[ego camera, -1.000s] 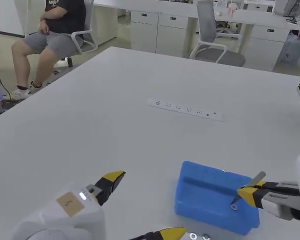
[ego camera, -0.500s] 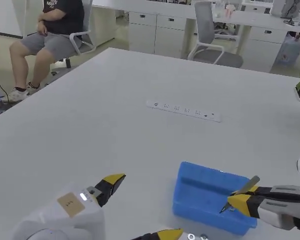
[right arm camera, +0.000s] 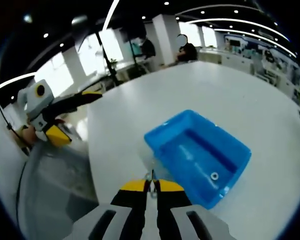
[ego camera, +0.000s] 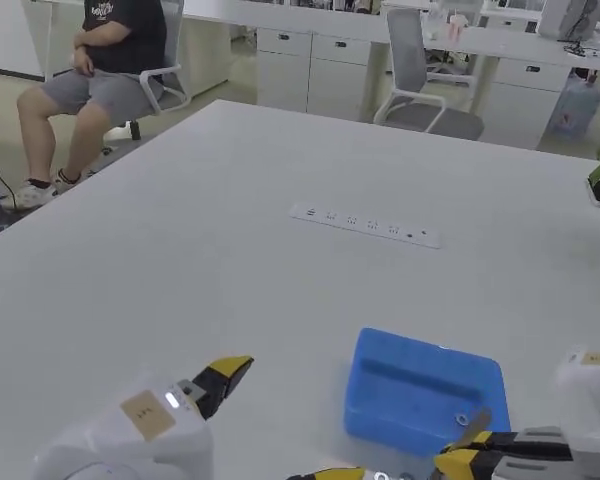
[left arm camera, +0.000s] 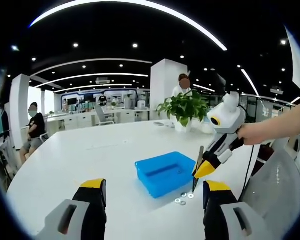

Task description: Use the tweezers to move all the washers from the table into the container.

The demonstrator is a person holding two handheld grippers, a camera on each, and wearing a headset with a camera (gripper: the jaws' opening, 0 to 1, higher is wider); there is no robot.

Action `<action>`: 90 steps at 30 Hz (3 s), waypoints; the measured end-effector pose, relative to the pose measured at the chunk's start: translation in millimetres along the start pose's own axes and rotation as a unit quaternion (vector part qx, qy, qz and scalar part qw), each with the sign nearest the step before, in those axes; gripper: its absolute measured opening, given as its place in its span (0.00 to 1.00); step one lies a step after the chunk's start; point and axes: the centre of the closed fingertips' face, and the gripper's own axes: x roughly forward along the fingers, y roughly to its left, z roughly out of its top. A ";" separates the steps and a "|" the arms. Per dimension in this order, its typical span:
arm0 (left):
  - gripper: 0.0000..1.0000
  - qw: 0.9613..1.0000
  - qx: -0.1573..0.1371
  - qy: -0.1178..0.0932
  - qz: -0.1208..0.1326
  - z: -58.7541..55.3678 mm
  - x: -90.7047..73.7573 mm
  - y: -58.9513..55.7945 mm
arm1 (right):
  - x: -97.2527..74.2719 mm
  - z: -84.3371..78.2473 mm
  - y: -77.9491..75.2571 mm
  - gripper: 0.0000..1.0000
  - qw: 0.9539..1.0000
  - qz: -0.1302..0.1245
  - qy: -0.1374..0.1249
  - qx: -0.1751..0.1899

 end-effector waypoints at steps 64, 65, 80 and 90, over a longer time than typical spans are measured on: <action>0.78 1.000 0.007 0.008 -0.003 -2.4 0.3 -1.0 | -34.2 19.9 11.8 0.04 0.995 -0.057 -0.028 -0.077; 0.78 1.000 0.007 0.008 -0.003 -2.5 0.3 -0.8 | -35.9 23.2 11.0 0.04 0.995 -0.058 -0.035 -0.075; 0.78 1.000 0.007 0.005 0.000 -2.4 -0.4 1.4 | -42.0 45.7 -19.9 0.04 0.995 -0.070 -0.054 -0.046; 0.78 1.000 0.006 0.007 0.001 -2.4 -0.3 0.7 | -32.4 52.4 -46.4 0.03 0.996 -0.070 -0.041 -0.021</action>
